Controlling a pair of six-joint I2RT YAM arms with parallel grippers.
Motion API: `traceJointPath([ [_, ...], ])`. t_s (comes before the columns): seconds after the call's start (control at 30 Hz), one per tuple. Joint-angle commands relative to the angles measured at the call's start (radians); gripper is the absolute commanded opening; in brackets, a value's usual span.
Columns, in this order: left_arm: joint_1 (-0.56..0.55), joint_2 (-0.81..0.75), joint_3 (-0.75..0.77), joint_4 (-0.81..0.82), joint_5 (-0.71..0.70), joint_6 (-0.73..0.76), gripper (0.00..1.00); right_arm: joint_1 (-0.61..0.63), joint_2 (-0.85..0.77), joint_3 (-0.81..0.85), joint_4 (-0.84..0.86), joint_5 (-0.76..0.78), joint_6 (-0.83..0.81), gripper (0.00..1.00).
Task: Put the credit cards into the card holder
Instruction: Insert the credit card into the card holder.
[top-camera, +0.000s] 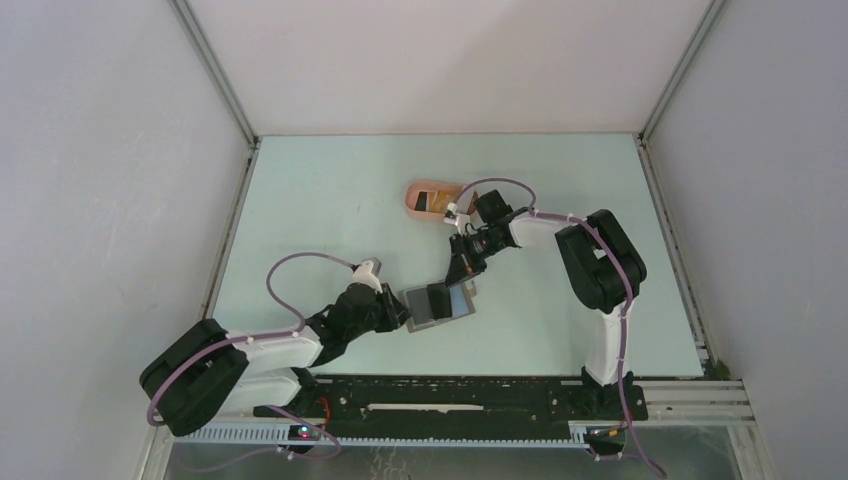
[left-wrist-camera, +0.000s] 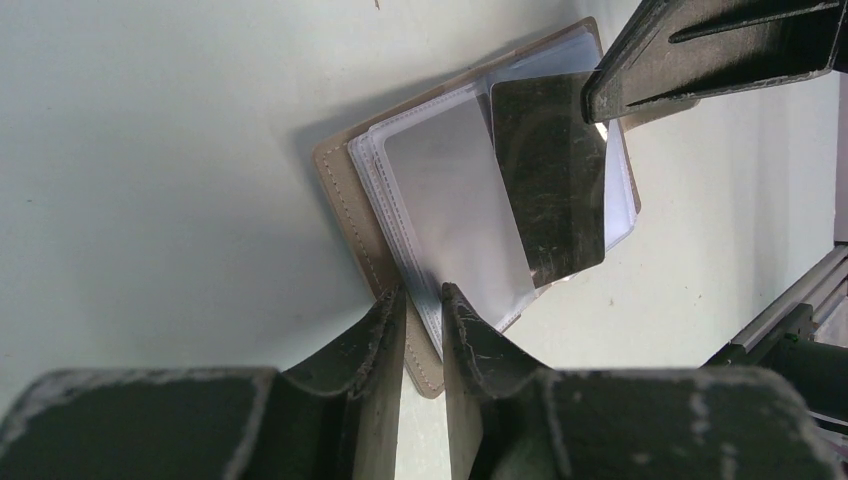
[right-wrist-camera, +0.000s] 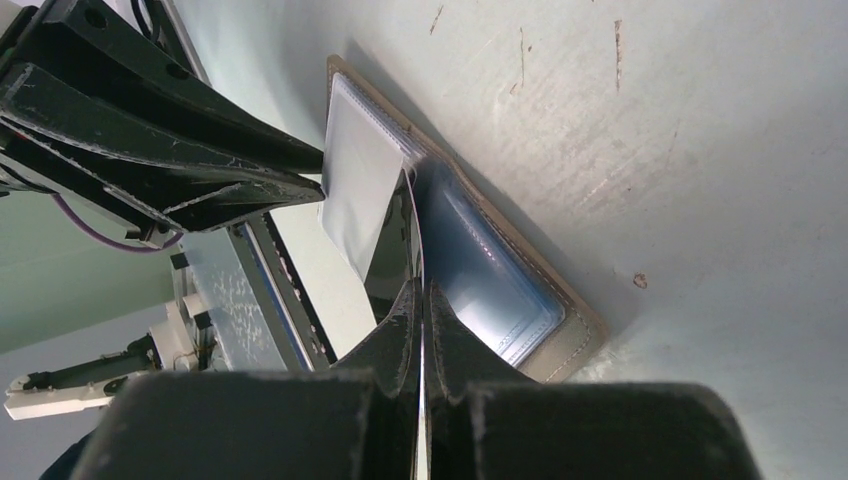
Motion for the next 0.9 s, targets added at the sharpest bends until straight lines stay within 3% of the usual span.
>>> traceJointPath([
  [0.0, 0.000, 0.029, 0.021, -0.094, 0.008, 0.013, 0.25, 0.013, 0.001, 0.031, -0.030, 0.047, -0.018, 0.00],
  [0.87, 0.000, 0.041, 0.022, -0.084, 0.015, 0.021, 0.25, 0.044, 0.039, 0.069, -0.128, 0.200, 0.069, 0.00],
])
